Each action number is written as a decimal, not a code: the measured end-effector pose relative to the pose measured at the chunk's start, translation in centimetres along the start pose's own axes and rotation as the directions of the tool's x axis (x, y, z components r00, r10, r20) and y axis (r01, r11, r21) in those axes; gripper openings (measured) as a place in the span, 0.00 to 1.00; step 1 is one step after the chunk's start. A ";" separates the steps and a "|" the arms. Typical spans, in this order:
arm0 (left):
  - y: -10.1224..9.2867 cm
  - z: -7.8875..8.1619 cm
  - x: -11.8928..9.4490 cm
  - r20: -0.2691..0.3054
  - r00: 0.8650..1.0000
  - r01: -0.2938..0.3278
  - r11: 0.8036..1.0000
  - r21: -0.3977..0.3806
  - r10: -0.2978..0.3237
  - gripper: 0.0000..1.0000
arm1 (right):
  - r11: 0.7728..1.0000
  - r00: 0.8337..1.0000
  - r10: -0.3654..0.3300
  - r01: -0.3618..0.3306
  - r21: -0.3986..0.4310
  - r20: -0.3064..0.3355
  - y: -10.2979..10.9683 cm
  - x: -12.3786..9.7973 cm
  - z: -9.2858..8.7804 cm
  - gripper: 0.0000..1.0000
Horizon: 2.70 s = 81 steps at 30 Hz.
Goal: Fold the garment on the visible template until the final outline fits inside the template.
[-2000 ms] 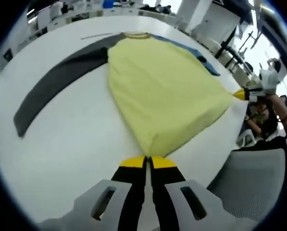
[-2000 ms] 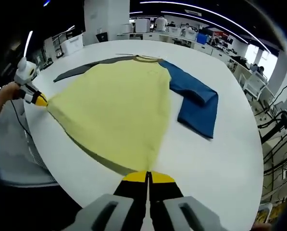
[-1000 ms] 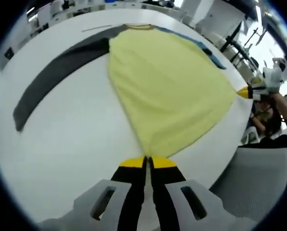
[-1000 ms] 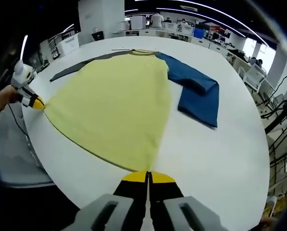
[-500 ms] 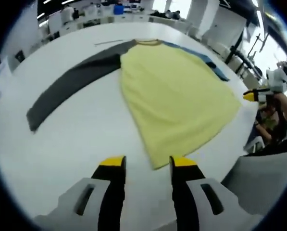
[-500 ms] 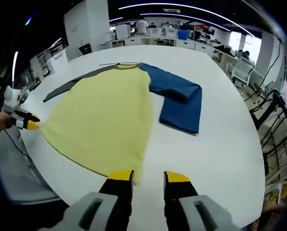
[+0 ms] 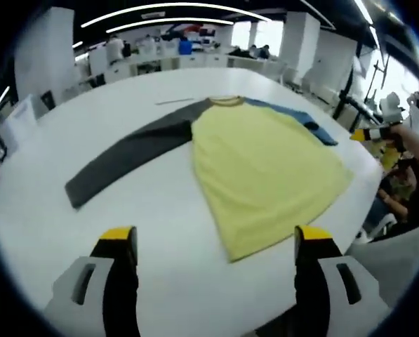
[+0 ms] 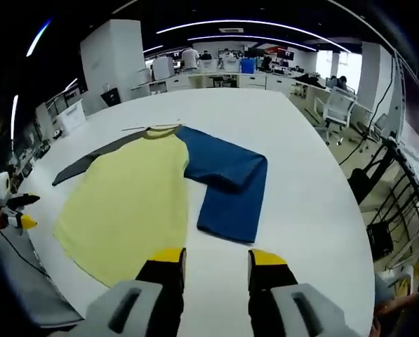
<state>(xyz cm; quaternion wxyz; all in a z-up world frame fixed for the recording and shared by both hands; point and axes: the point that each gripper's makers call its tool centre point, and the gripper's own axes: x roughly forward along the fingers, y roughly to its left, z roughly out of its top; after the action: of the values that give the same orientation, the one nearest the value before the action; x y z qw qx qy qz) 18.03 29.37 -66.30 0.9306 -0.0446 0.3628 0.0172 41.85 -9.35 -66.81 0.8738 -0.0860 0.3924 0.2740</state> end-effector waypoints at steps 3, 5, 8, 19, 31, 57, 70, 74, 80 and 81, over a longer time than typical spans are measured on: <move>-0.2 0.7 -0.3 0.027 1.000 -0.002 1.000 -0.002 0.002 0.96 | 1.000 1.000 -0.006 0.006 0.003 -0.008 -0.7 0.7 0.2 0.31; -0.4 1.0 -0.3 0.031 0.999 -0.004 1.000 -0.001 0.004 0.99 | 1.000 1.000 -0.017 0.017 0.003 -0.014 -1.3 1.4 0.3 0.30; -0.6 1.6 -0.4 0.051 0.999 -0.007 1.000 0.006 0.007 0.99 | 0.999 0.999 -0.027 0.028 0.028 -0.025 -2.0 2.0 0.2 0.28; -1.5 2.1 -0.3 0.045 0.999 -0.003 1.000 0.031 0.001 0.99 | 0.995 0.997 -0.029 0.036 0.096 -0.069 -2.8 4.4 -1.2 0.23; -1.1 1.4 -0.5 0.026 0.999 -0.024 1.000 0.014 0.024 0.99 | 0.993 0.995 -0.035 0.045 0.111 -0.097 -3.2 5.9 -1.8 0.15; -0.7 1.3 -0.8 0.002 0.999 -0.040 0.999 0.024 0.040 0.93 | 0.994 0.988 -0.084 0.092 0.056 -0.132 -3.9 6.2 -1.8 0.00; -0.8 2.0 -1.1 0.027 0.999 -0.036 0.999 0.016 0.035 0.94 | 0.984 0.973 -0.175 0.177 -0.002 -0.152 -8.9 5.6 -1.8 0.00; -0.9 2.0 -1.1 0.026 0.999 -0.038 0.999 0.023 0.037 0.94 | 0.979 0.965 -0.205 0.202 -0.038 -0.161 -10.4 5.6 -1.6 0.00; -0.9 2.5 -1.2 0.046 0.998 -0.041 0.999 0.023 0.040 0.94 | 0.966 0.953 -0.256 0.247 -0.074 -0.164 -12.9 5.7 -1.1 0.00; -0.8 2.5 -1.2 0.049 0.998 -0.042 0.999 0.027 0.041 0.94 | 0.964 0.951 -0.264 0.255 -0.076 -0.161 -13.4 5.7 -0.9 0.00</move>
<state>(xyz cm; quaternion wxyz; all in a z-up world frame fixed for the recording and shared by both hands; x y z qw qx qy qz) 18.90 28.82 -63.55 0.9391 -0.0234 0.3413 0.0326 51.68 -18.53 -72.45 0.8631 -0.1834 0.4429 0.1589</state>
